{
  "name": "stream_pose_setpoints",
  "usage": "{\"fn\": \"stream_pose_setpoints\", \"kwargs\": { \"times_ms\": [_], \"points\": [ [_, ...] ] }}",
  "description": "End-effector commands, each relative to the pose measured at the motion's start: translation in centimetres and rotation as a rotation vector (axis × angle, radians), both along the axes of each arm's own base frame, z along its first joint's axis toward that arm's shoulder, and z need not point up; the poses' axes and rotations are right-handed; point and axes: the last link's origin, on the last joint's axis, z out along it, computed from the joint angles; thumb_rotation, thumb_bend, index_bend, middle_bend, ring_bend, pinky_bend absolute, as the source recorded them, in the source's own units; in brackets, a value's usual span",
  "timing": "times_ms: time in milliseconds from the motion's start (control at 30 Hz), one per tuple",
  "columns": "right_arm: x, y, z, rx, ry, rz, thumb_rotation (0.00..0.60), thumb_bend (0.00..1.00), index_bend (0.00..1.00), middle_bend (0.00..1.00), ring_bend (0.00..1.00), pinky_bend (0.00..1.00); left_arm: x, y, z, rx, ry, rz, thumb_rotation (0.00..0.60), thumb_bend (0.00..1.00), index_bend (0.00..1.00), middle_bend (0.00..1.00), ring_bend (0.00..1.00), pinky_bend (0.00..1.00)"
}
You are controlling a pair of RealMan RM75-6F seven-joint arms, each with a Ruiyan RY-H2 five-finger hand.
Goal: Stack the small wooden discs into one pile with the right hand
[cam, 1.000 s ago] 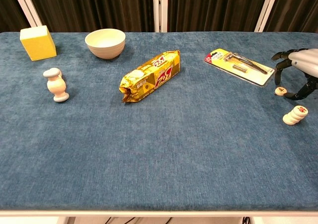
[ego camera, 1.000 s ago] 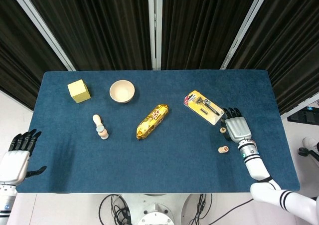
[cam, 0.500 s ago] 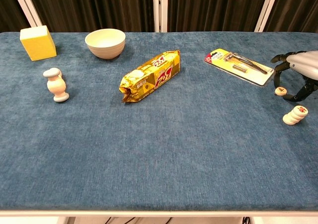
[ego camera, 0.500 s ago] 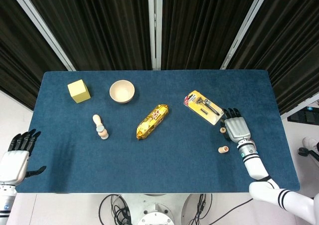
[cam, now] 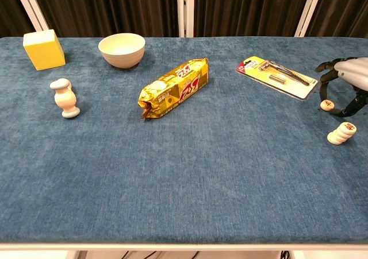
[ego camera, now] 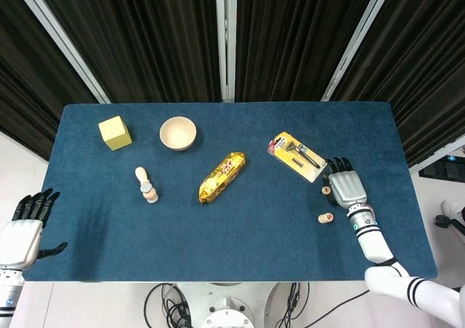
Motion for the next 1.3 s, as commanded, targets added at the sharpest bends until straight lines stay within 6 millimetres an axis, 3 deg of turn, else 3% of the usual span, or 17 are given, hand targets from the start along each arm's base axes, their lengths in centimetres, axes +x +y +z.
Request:
{"fn": "stream_pose_setpoints", "kwargs": {
  "times_ms": [33,267,433,767,1300],
  "points": [
    [0.1,0.2,1.0,-0.017,-0.016,0.01,0.6,0.26,0.53,0.1,0.0,0.0,0.0,0.0,0.0,-0.001,0.0,0.001,0.6,0.09,0.06,0.0,0.0,0.0],
    [0.8,1.5,4.2,0.026,-0.046,0.052,0.6,0.26,0.53,0.1,0.0,0.0,0.1,0.0,-0.1,-0.004,0.004,-0.004,0.6,0.09,0.06,0.0,0.0,0.0],
    [1.1,3.5,5.3,0.108,-0.015,0.084,0.6,0.26,0.53,0.09,0.0,0.0,0.2,-0.1,-0.2,-0.005,0.009,-0.005,0.6,0.09,0.06,0.0,0.0,0.0],
    [1.9,6.3,5.3,0.172,0.007,0.135,0.6,0.26,0.53,0.09,0.0,0.0,0.3,-0.1,-0.2,-0.005,0.011,-0.006,0.6,0.09,0.06,0.0,0.0,0.0],
    [1.8,6.7,4.3,0.183,0.023,0.133,0.6,0.26,0.54,0.09,0.0,0.0,0.3,-0.2,-0.1,-0.002,0.006,-0.008,0.6,0.09,0.06,0.0,0.0,0.0]
  ]
}}
